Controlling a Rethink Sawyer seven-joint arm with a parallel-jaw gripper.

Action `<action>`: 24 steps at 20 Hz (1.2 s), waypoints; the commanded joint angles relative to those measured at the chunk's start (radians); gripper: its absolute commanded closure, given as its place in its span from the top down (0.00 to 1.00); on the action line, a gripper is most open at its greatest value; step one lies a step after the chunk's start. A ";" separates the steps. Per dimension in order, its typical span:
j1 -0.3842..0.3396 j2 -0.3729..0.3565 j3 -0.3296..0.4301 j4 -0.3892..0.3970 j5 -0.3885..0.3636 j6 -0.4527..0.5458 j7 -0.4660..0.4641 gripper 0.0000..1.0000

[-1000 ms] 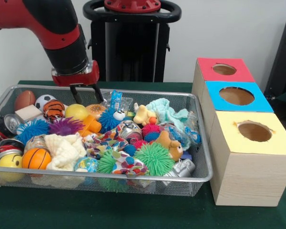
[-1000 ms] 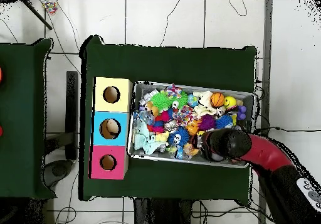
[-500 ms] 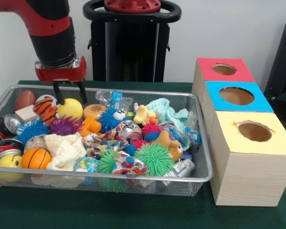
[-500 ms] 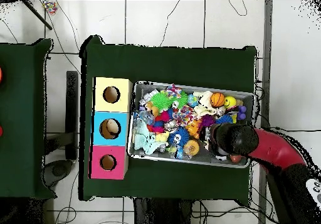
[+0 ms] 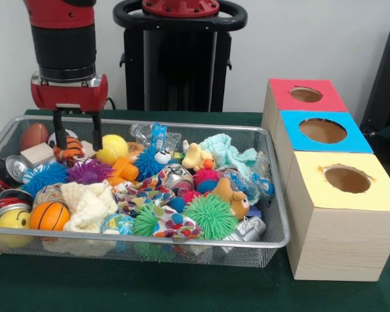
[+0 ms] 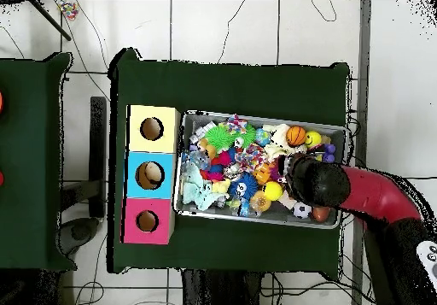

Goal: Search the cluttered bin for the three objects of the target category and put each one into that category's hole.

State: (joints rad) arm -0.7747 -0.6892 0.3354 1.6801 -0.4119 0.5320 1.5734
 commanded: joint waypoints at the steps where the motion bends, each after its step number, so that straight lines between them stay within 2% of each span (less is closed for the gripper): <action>1: 0.061 -0.010 -0.047 -0.051 -0.017 -0.024 0.120 1.00; 9: 0.112 0.006 -0.079 -0.055 -0.010 -0.038 0.138 1.00; 12: 0.111 0.012 -0.076 -0.020 -0.005 -0.082 0.141 1.00; 18: 0.051 0.065 -0.059 0.080 -0.008 -0.199 0.141 1.00; 24: -0.028 0.117 -0.075 0.109 -0.013 -0.251 0.122 1.00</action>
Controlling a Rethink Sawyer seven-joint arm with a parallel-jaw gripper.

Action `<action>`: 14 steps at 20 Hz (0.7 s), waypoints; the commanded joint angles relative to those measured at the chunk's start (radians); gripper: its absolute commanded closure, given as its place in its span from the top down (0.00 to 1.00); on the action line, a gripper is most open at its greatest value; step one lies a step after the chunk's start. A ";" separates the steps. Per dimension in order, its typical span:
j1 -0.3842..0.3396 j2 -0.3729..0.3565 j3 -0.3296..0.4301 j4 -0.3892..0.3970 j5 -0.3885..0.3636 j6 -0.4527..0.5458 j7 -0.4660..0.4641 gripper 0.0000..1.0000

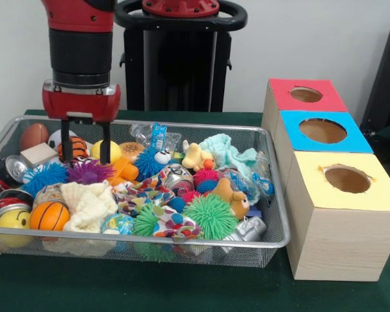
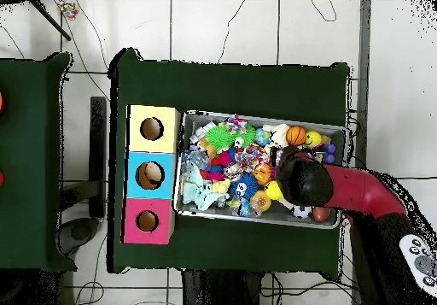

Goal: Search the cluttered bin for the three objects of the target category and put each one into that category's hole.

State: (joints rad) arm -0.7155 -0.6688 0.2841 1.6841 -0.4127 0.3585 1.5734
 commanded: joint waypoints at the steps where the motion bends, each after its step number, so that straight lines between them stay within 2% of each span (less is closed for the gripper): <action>1: -0.100 0.090 -0.028 0.112 -0.015 -0.082 0.118 1.00; 6: -0.114 0.027 -0.112 0.149 -0.040 -0.126 0.145 1.00; 11: -0.133 -0.045 -0.175 0.256 -0.064 -0.213 0.168 1.00; 14: -0.131 -0.088 -0.187 0.327 -0.072 -0.235 0.156 1.00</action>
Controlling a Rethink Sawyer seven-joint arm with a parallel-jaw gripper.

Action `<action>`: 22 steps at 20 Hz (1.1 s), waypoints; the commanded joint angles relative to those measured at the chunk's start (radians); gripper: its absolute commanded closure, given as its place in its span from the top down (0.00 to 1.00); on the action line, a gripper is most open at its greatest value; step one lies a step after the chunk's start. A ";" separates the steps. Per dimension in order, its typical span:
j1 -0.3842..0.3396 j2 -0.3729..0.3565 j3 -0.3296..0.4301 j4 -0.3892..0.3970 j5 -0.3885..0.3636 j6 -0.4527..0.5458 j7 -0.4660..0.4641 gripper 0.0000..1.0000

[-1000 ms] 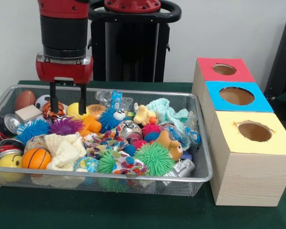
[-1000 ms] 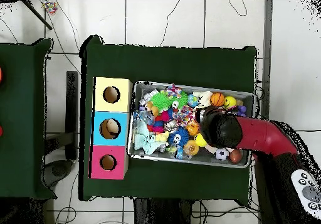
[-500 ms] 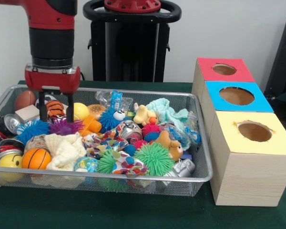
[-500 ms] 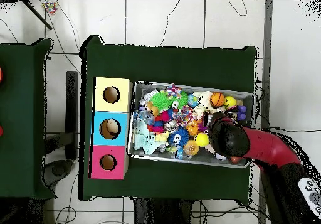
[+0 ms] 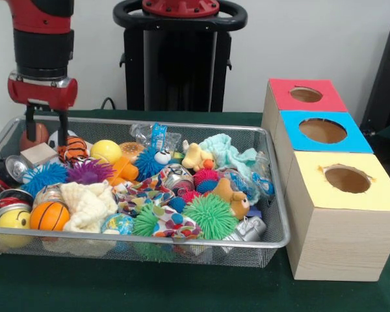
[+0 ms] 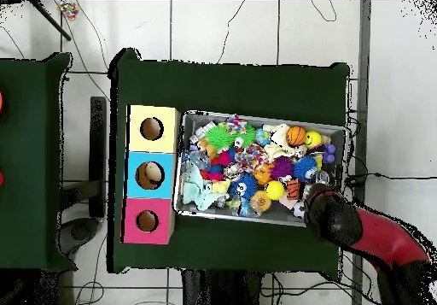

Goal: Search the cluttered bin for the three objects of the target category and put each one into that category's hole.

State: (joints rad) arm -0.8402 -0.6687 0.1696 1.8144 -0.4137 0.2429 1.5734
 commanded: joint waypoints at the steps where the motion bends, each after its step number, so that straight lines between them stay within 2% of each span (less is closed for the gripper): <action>1: -0.005 -0.103 -0.071 0.221 -0.072 -0.128 0.154 1.00; 5: 0.033 -0.161 -0.092 0.282 -0.074 -0.133 0.151 1.00; 7: 0.062 -0.175 -0.127 0.294 -0.080 -0.144 0.156 1.00; 10: 0.100 -0.176 -0.174 0.293 -0.081 -0.153 0.165 1.00; 13: 0.112 -0.172 -0.185 0.294 -0.074 -0.155 0.161 1.00; 17: 0.091 -0.170 -0.146 0.286 -0.047 -0.107 0.132 1.00; 20: 0.060 -0.168 -0.092 0.260 -0.017 -0.021 0.084 1.00; 22: 0.050 -0.192 -0.062 0.242 0.011 0.051 0.051 1.00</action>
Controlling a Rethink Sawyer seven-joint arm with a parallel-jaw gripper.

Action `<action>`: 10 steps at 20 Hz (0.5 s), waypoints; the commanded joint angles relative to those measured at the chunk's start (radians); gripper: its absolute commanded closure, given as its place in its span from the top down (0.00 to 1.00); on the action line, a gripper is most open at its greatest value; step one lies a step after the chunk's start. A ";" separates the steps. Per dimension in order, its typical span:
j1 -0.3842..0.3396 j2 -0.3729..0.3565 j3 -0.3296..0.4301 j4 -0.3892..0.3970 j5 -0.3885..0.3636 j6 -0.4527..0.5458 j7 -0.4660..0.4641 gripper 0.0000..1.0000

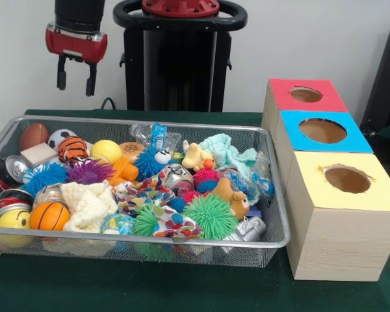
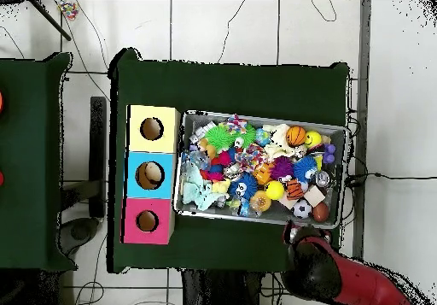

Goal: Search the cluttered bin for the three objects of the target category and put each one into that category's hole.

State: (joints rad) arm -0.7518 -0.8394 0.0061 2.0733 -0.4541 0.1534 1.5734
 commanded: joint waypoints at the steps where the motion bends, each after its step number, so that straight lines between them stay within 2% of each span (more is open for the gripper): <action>1: -0.038 -0.034 0.111 -0.029 0.064 0.175 0.037 1.00; 6: -0.072 -0.082 0.178 -0.058 0.106 0.259 -0.019 1.00; 10: -0.077 -0.080 0.192 -0.087 0.112 0.298 -0.020 1.00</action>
State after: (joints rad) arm -0.8126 -0.8973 0.0656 2.0718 -0.3969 0.3226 1.5734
